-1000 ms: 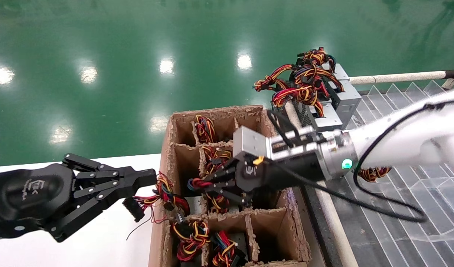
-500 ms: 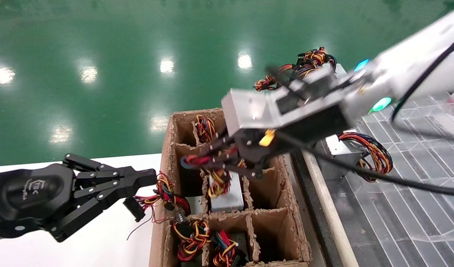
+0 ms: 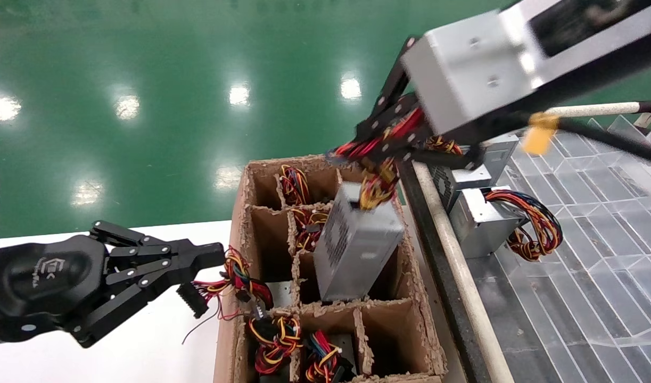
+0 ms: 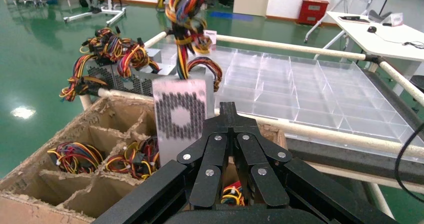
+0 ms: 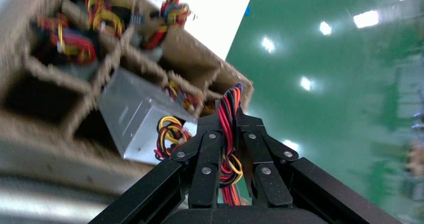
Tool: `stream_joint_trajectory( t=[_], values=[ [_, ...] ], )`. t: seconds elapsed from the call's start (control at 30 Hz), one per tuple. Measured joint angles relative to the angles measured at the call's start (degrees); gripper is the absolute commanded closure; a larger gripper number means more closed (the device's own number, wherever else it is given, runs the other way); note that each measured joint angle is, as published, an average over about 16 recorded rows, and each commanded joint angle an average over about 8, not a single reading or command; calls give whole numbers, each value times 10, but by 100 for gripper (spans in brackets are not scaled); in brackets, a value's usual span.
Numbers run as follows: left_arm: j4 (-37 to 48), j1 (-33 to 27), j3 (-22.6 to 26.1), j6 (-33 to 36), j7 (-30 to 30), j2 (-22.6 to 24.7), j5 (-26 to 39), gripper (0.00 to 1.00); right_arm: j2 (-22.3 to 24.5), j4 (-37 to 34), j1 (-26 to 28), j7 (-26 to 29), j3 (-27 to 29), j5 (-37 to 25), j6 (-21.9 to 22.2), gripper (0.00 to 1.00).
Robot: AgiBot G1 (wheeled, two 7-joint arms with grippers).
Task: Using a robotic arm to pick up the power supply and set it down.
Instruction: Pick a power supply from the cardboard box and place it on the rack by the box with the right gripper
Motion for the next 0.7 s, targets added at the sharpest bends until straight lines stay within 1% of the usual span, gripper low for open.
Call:
stream_joint_trajectory(
  t=[0.2, 0.37, 0.53, 0.7],
  values=[
    [0, 0, 0, 0, 0, 0, 0, 100, 9, -11, 70, -54, -49, -10, 2, 100],
    [0, 0, 0, 0, 0, 0, 0, 100, 9, -24, 126, -91, -89, -35, 4, 100],
    [0, 0, 0, 0, 0, 0, 0, 100, 5, -36, 175, -109, -127, -76, 9, 100],
    [0, 0, 0, 0, 0, 0, 0, 100, 3, -45, 209, -118, -162, -126, 15, 100]
  ],
)
